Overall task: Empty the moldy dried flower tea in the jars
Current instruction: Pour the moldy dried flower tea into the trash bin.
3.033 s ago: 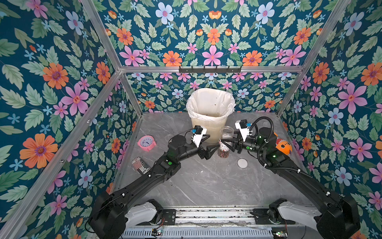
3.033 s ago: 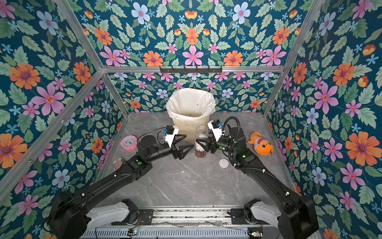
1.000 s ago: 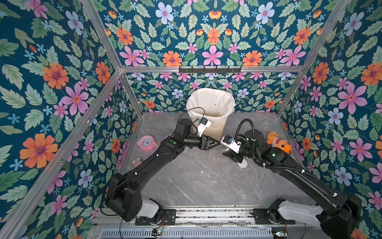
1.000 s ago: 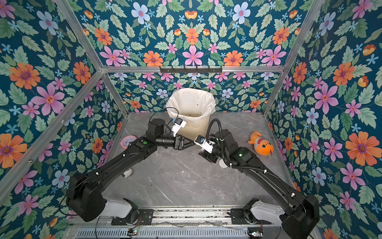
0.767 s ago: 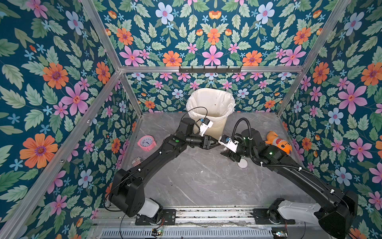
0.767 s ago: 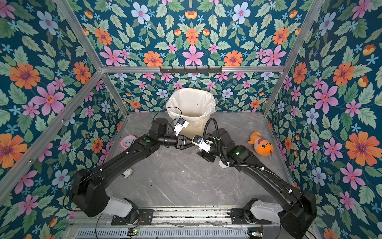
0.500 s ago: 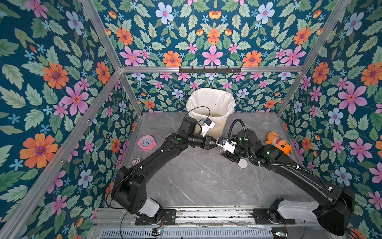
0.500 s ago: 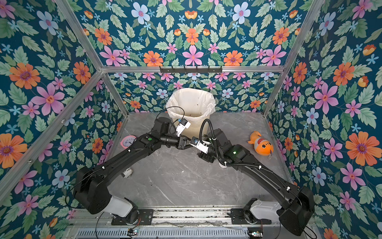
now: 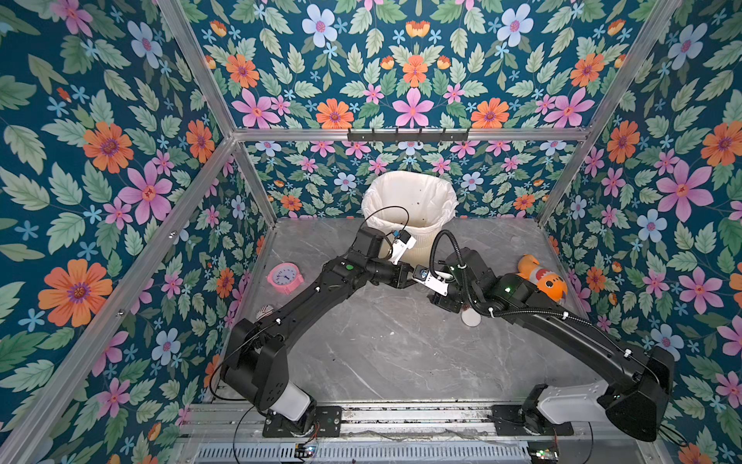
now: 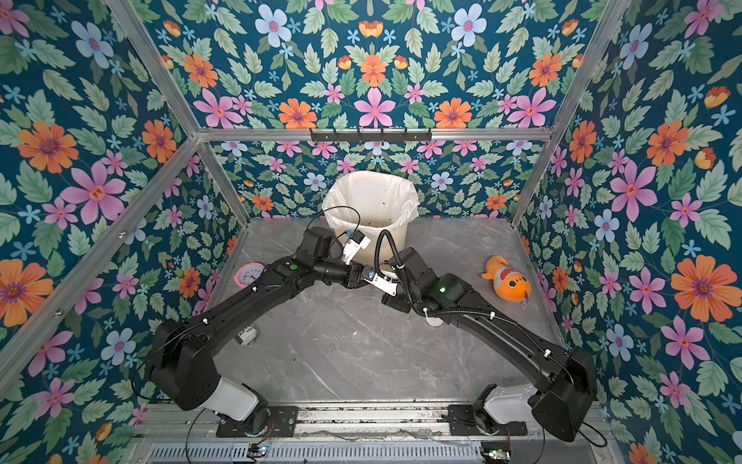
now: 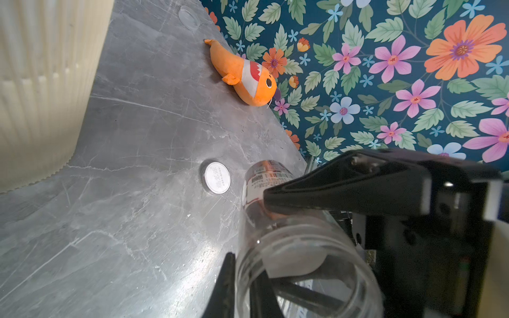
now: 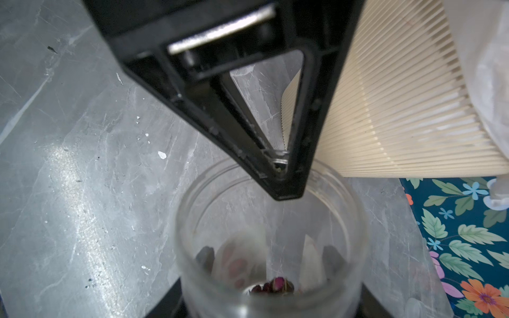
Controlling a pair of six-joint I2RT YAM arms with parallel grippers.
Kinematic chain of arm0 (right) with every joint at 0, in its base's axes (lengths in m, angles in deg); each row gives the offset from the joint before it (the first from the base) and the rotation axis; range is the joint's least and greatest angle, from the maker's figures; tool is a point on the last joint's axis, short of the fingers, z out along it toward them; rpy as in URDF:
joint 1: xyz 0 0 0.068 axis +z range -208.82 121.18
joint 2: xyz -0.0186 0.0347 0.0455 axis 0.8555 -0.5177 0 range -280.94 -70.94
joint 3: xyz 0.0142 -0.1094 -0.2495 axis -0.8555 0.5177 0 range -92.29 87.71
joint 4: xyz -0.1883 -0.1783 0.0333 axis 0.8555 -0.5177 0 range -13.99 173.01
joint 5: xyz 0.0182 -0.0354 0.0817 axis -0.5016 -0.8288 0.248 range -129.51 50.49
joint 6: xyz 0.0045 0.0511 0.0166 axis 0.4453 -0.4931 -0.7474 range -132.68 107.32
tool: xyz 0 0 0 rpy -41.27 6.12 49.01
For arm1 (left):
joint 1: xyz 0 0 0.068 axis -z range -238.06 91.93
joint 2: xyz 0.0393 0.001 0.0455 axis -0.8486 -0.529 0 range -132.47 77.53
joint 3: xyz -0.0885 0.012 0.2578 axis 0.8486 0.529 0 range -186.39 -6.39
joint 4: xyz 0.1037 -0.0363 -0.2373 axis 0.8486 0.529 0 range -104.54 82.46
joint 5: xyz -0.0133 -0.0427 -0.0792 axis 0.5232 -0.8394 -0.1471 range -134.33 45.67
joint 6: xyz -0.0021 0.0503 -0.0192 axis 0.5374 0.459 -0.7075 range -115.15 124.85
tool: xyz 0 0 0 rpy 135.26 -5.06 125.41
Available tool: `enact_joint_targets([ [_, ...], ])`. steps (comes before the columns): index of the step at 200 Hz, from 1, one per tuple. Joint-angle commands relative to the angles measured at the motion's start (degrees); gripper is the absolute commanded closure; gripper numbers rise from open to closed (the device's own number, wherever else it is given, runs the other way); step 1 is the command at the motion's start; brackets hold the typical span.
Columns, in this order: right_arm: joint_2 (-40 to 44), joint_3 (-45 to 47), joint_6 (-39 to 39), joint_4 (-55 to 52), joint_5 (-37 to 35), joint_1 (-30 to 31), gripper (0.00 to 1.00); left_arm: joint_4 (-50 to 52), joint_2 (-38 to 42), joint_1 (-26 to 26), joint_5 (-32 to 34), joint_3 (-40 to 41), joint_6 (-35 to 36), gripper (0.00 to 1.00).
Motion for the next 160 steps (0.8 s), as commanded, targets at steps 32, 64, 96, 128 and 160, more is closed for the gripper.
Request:
enact_joint_targets([
  [32,1.0,-0.2,-0.5,1.7,0.4,0.1,0.16,1.0,-0.1,-0.2,-1.2,-0.4,-0.3,1.00],
  [64,3.3,0.7,-2.3,1.8,1.8,-0.6,0.01,0.6,0.4,-0.2,-0.7,-0.7,-0.7,1.00],
  [96,6.8,-0.8,-10.0,1.9,8.3,-4.9,0.01,-0.4,0.5,-0.4,0.7,-2.1,-2.7,1.00],
  [128,11.0,-3.8,-22.3,4.3,12.1,-10.4,0.01,-1.0,0.1,-0.4,2.9,-6.4,-5.8,1.00],
  [160,14.1,-5.6,-33.5,7.3,14.0,-15.3,0.01,0.0,-1.3,-0.4,5.3,-12.2,-7.3,1.00],
])
